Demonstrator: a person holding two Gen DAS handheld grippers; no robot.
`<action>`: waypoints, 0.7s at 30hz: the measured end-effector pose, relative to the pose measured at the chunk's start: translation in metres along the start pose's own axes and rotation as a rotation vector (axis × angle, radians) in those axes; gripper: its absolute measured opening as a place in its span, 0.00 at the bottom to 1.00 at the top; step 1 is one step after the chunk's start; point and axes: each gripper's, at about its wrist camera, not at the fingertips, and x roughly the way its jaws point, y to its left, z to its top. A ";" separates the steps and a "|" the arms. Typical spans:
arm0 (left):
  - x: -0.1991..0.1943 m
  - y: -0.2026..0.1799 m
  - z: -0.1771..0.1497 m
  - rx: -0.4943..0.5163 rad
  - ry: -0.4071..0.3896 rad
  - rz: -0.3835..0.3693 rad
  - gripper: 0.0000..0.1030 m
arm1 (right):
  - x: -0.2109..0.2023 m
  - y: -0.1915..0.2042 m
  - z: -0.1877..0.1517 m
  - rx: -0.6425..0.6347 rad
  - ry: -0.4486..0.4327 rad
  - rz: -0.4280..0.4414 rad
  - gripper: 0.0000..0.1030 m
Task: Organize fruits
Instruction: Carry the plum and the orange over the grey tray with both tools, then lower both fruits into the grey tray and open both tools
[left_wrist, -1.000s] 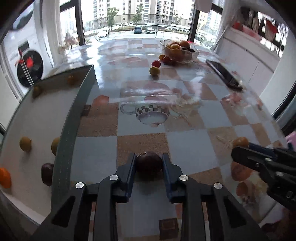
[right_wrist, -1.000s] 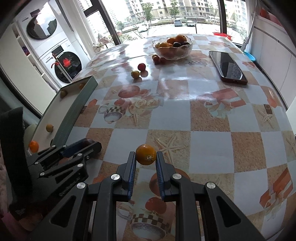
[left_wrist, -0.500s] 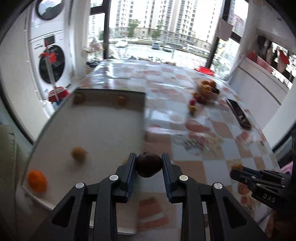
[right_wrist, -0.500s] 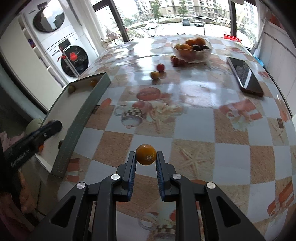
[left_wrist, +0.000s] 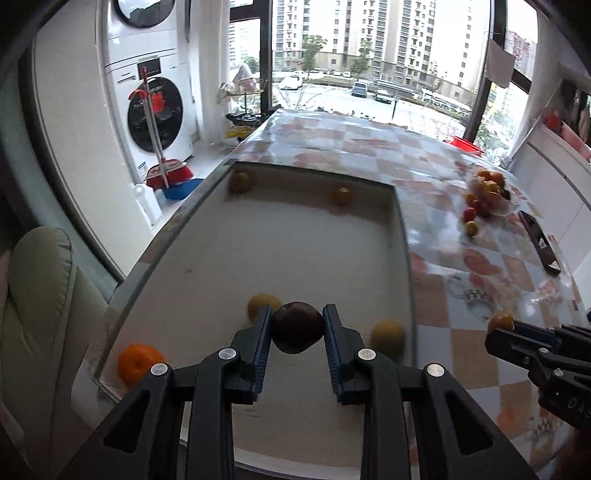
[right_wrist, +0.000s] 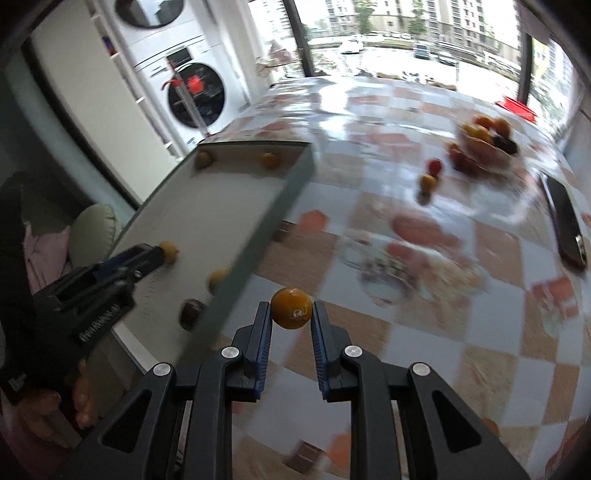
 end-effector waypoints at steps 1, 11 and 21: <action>0.001 0.003 0.000 -0.002 0.002 0.006 0.28 | 0.003 0.006 0.003 -0.011 0.002 0.006 0.22; 0.012 0.025 0.000 -0.030 0.023 0.043 0.28 | 0.028 0.048 0.030 -0.069 0.023 0.059 0.22; 0.017 0.030 0.001 -0.032 0.027 0.050 0.28 | 0.043 0.060 0.035 -0.103 0.048 0.048 0.22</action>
